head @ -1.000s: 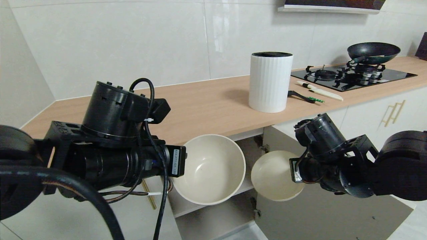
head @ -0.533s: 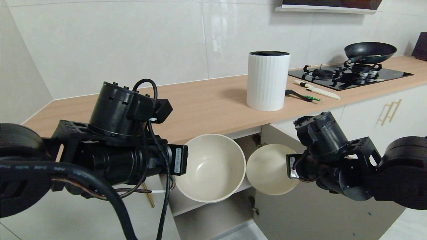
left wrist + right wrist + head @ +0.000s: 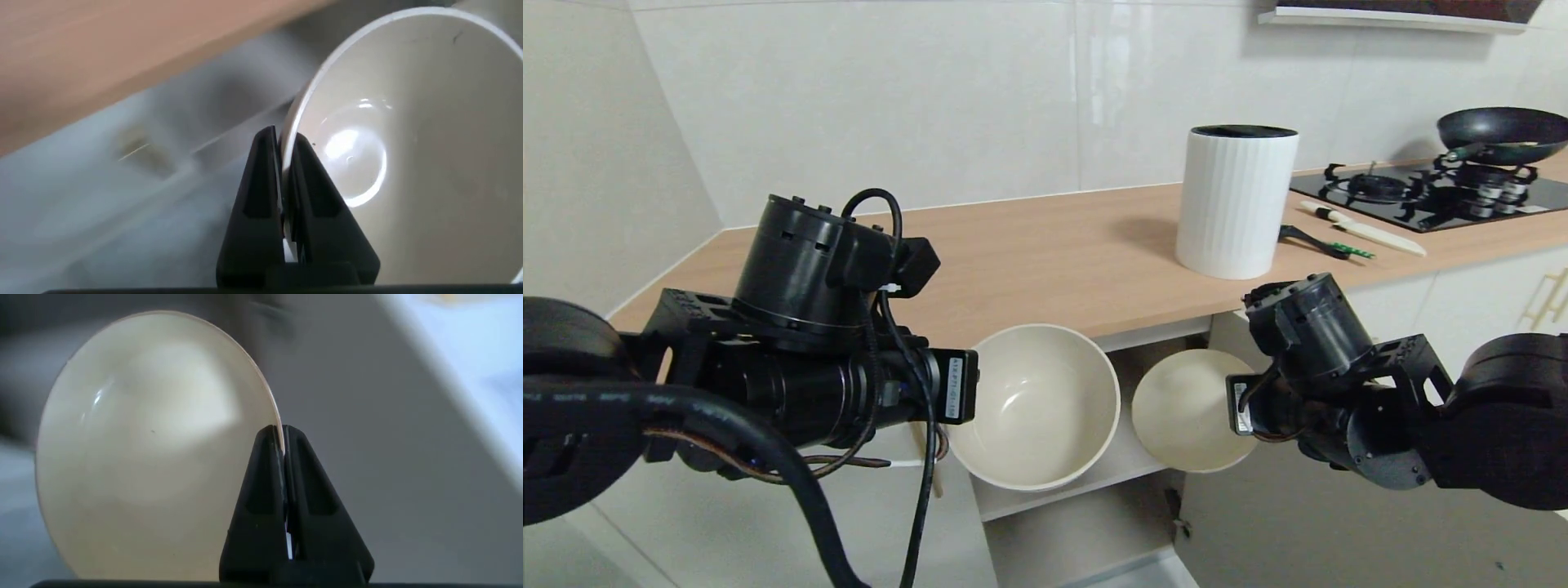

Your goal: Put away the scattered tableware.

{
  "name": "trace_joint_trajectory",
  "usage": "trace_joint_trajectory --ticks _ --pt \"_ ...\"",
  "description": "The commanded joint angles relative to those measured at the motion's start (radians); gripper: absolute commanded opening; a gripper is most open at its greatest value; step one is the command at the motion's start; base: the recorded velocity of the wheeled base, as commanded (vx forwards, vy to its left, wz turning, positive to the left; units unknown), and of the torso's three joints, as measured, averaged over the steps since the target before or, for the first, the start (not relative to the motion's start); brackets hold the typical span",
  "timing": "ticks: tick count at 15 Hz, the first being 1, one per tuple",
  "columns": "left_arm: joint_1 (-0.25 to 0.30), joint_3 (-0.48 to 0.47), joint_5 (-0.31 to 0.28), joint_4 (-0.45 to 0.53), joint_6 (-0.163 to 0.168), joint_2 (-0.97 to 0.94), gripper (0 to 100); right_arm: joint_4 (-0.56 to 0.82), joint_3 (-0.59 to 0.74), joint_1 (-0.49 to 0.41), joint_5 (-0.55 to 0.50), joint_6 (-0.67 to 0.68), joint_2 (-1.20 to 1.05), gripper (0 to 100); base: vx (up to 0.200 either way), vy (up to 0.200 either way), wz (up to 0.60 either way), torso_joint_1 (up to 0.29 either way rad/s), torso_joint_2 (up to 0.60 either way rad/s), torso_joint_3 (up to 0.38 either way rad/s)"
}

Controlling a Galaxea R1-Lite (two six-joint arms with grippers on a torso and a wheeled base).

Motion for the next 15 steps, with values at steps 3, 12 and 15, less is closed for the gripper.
trace_joint_trajectory --ticks 3,12,15 --pt "0.027 -0.03 0.102 0.053 0.013 -0.033 0 -0.003 0.014 0.002 -0.004 -0.009 0.004 0 0.0 0.0 0.0 0.0 0.0 0.0" --pt "0.027 -0.03 0.101 0.057 0.013 -0.021 0 -0.003 0.027 0.019 -0.007 -0.018 0.006 0 0.0 0.0 0.0 -0.014 0.05 0.036" --pt "0.027 -0.03 0.101 0.057 0.013 -0.019 0 -0.003 0.037 0.035 -0.007 -0.026 0.004 0 0.0 0.0 0.0 -0.098 0.4 0.302"
